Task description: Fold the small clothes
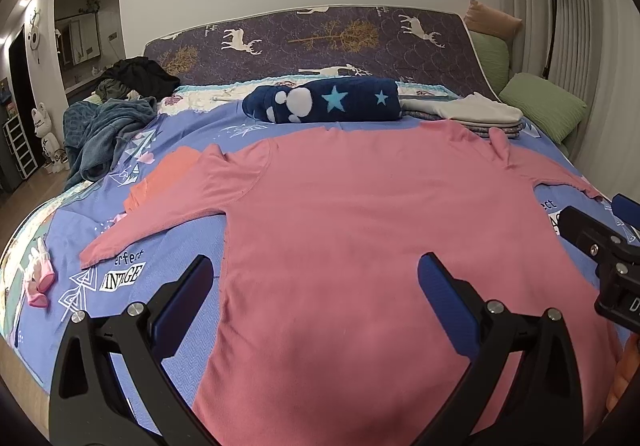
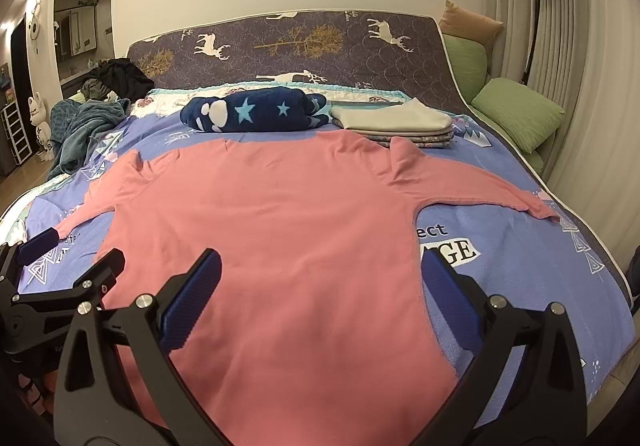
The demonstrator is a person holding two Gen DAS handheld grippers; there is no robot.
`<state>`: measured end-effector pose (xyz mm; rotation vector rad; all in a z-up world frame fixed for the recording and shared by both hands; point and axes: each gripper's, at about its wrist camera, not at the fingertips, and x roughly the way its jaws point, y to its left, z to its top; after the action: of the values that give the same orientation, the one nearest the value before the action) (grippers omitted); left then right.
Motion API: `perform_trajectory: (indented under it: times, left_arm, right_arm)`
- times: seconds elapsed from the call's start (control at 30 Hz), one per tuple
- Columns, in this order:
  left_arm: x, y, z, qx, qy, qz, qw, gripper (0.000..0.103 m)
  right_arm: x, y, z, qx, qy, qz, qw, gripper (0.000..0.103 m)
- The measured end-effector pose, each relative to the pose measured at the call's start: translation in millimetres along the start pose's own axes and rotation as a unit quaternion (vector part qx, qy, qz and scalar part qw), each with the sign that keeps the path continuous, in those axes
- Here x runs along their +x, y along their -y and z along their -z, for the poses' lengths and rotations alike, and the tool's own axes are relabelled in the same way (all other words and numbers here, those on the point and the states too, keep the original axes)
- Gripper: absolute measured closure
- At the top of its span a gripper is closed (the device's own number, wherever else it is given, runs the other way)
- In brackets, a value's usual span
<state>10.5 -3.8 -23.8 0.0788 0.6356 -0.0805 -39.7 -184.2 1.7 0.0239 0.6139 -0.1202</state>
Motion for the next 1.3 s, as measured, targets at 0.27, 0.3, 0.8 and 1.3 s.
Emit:
perform_trajectory:
  times: [0.27,0.3,0.8,1.3]
  left_arm:
    - [0,0,1,0.000,-0.001,0.002,1.0000,0.001]
    - [0,0,1,0.000,-0.001,0.002,1.0000,0.001]
    - [1,-3,2,0.000,-0.002,0.006,1.0000,0.001]
    - [3,-10,-1,-0.018,-0.010,0.021,0.9996,0.001]
  right_arm:
    - [0,0,0,0.000,-0.001,0.000,1.000,0.002]
    - [0,-1,0,0.000,-0.002,-0.001,1.000,0.002]
    - [0,-1,-1,-0.001,-0.003,-0.001,1.000,0.002]
    - [1,-2,-3,-0.002,-0.004,0.001,1.000,0.002]
